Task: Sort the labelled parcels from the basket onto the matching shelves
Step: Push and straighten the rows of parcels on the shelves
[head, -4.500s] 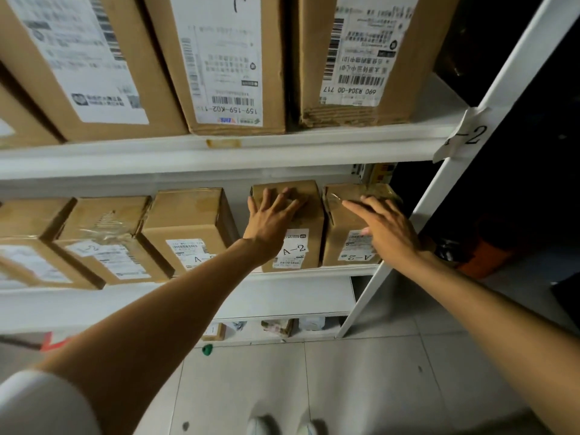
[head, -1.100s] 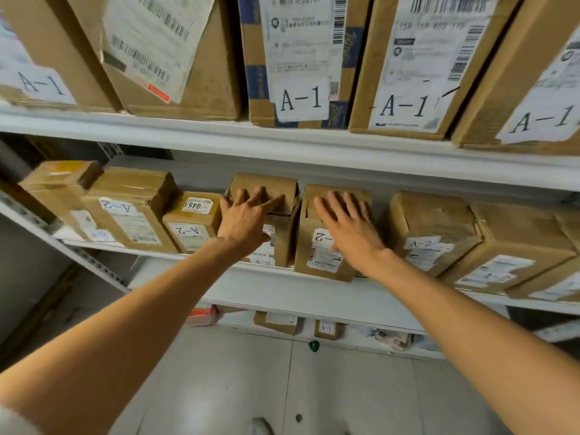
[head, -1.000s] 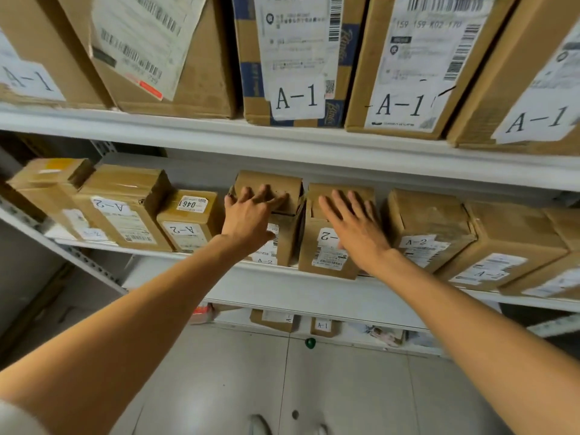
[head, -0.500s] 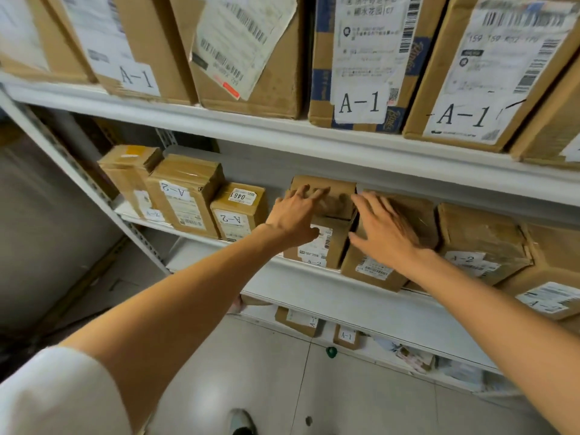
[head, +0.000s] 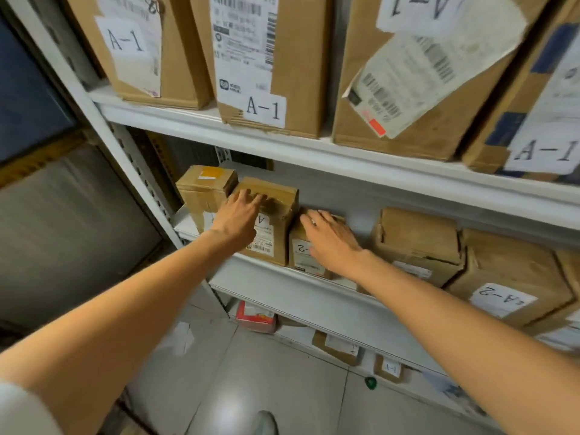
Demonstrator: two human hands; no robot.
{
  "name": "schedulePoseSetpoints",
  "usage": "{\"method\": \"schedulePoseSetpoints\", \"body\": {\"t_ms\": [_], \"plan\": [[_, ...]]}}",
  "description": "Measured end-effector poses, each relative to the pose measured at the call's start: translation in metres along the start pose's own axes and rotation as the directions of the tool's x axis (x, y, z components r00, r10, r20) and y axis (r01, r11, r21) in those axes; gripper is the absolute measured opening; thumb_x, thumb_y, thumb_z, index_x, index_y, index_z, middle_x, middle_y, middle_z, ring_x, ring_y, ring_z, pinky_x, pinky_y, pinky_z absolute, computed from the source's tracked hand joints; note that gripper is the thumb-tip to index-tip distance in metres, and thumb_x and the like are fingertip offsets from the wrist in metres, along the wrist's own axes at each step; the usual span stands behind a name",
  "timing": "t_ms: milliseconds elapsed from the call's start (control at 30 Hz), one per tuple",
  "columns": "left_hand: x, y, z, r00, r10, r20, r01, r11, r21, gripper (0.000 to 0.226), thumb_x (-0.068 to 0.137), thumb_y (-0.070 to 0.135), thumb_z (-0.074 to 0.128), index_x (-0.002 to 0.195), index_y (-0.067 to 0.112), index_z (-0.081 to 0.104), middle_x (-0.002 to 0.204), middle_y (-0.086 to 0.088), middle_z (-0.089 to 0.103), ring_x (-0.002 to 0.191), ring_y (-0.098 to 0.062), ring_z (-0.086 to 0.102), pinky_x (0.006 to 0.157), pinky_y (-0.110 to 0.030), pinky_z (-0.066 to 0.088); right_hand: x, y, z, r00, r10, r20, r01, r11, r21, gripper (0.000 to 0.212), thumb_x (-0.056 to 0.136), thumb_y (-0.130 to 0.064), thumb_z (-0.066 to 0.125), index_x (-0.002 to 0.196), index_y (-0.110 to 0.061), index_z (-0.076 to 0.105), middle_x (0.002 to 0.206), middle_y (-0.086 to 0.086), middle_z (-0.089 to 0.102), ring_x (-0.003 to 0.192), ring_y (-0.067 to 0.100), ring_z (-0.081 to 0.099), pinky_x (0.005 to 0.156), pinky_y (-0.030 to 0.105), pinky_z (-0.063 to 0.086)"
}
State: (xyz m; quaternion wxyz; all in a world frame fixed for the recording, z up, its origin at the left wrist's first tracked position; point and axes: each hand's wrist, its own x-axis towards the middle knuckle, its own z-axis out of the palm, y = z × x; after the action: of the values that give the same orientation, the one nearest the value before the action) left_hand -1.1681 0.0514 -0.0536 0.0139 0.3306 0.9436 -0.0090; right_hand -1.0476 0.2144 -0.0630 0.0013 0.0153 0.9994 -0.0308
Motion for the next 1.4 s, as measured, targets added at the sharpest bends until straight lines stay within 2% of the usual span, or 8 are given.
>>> {"method": "schedulePoseSetpoints", "body": {"t_ms": [67, 167, 400, 833, 1033, 1133, 1267, 1400], "plan": [[0.012, -0.011, 0.005, 0.997, 0.069, 0.033, -0.070, 0.996, 0.052, 0.083, 0.088, 0.007, 0.060, 0.152, 0.032, 0.013, 0.157, -0.011, 0.017, 0.143, -0.034, 0.018, 0.116, -0.048, 0.021, 0.019, -0.008, 0.011, 0.998, 0.026, 0.058, -0.027, 1.000, 0.006, 0.062, 0.090, -0.005, 0.057, 0.145, -0.008, 0.028, 0.153, 0.015, 0.026, 0.143, 0.031, 0.021, 0.114, 0.045, 0.030], [0.021, -0.014, 0.017, 0.993, 0.119, -0.016, -0.117, 0.991, 0.069, 0.079, 0.091, 0.010, 0.058, 0.151, 0.038, 0.014, 0.155, -0.008, 0.024, 0.140, -0.034, 0.026, 0.115, -0.054, 0.023, 0.029, -0.009, 0.025, 0.993, 0.070, 0.094, -0.070, 0.998, -0.004, 0.066, 0.086, -0.002, 0.061, 0.144, -0.012, 0.031, 0.155, 0.014, 0.022, 0.146, 0.032, 0.015, 0.115, 0.048, 0.026], [0.026, -0.015, 0.031, 0.971, 0.175, -0.161, -0.166, 0.984, 0.066, 0.063, 0.093, 0.022, 0.058, 0.147, 0.038, 0.028, 0.146, -0.003, 0.042, 0.127, -0.030, 0.046, 0.091, -0.040, 0.047, 0.017, -0.008, 0.023, 0.994, 0.081, 0.069, -0.083, 0.996, 0.024, 0.069, 0.084, 0.005, 0.061, 0.144, -0.013, 0.033, 0.156, 0.012, 0.024, 0.146, 0.028, 0.016, 0.117, 0.043, 0.024], [0.025, 0.017, 0.032, 0.939, 0.254, -0.229, -0.256, 0.966, 0.024, 0.059, 0.093, 0.026, 0.058, 0.145, 0.038, 0.032, 0.141, 0.001, 0.045, 0.123, -0.027, 0.047, 0.083, -0.033, 0.046, -0.006, 0.011, 0.024, 0.982, 0.174, 0.070, -0.174, 0.985, -0.003, 0.071, 0.086, 0.006, 0.061, 0.147, -0.014, 0.032, 0.157, 0.012, 0.022, 0.146, 0.029, 0.018, 0.117, 0.043, 0.026], [0.031, 0.020, 0.025, 0.940, 0.311, -0.139, -0.309, 0.950, 0.036, 0.066, 0.090, 0.025, 0.061, 0.147, 0.037, 0.028, 0.143, 0.000, 0.042, 0.124, -0.030, 0.045, 0.090, -0.037, 0.045, -0.009, 0.015, 0.021, 0.975, 0.212, 0.062, -0.213, 0.977, 0.016, 0.066, 0.090, -0.001, 0.058, 0.148, -0.013, 0.029, 0.156, 0.010, 0.026, 0.145, 0.025, 0.024, 0.114, 0.035, 0.027], [0.038, 0.005, -0.002, 0.920, 0.392, -0.014, -0.392, 0.920, -0.021, 0.076, 0.084, 0.028, 0.065, 0.148, 0.033, 0.025, 0.140, -0.002, 0.044, 0.115, -0.025, 0.053, 0.090, -0.035, 0.048, -0.004, 0.008, 0.012, 0.967, 0.252, 0.039, -0.254, 0.966, 0.056, 0.066, 0.088, -0.021, 0.064, 0.145, -0.012, 0.032, 0.148, 0.007, 0.037, 0.135, 0.024, 0.038, 0.105, 0.035, 0.038], [0.040, -0.036, -0.029, 0.966, 0.242, -0.088, -0.257, 0.934, -0.250, 0.073, 0.086, 0.038, 0.064, 0.148, 0.028, 0.028, 0.145, -0.007, 0.039, 0.129, -0.029, 0.042, 0.103, -0.042, 0.041, 0.015, -0.013, 0.002, 0.966, 0.227, -0.124, -0.215, 0.972, 0.099, 0.075, 0.085, -0.041, 0.061, 0.144, -0.011, 0.026, 0.142, 0.008, 0.035, 0.127, 0.023, 0.039, 0.098, 0.035, 0.042], [0.040, -0.085, -0.017, 1.000, -0.003, -0.018, 0.001, 0.995, -0.100, 0.084, 0.083, 0.037, 0.069, 0.150, 0.033, 0.019, 0.156, -0.009, 0.020, 0.142, -0.038, 0.015, 0.113, -0.057, 0.024, 0.037, -0.038, 0.003, 0.993, 0.112, -0.035, -0.110, 0.992, 0.056, 0.081, 0.090, -0.036, 0.060, 0.152, -0.015, 0.012, 0.157, 0.007, 0.015, 0.143, 0.023, 0.020, 0.113, 0.037, 0.028]]}}
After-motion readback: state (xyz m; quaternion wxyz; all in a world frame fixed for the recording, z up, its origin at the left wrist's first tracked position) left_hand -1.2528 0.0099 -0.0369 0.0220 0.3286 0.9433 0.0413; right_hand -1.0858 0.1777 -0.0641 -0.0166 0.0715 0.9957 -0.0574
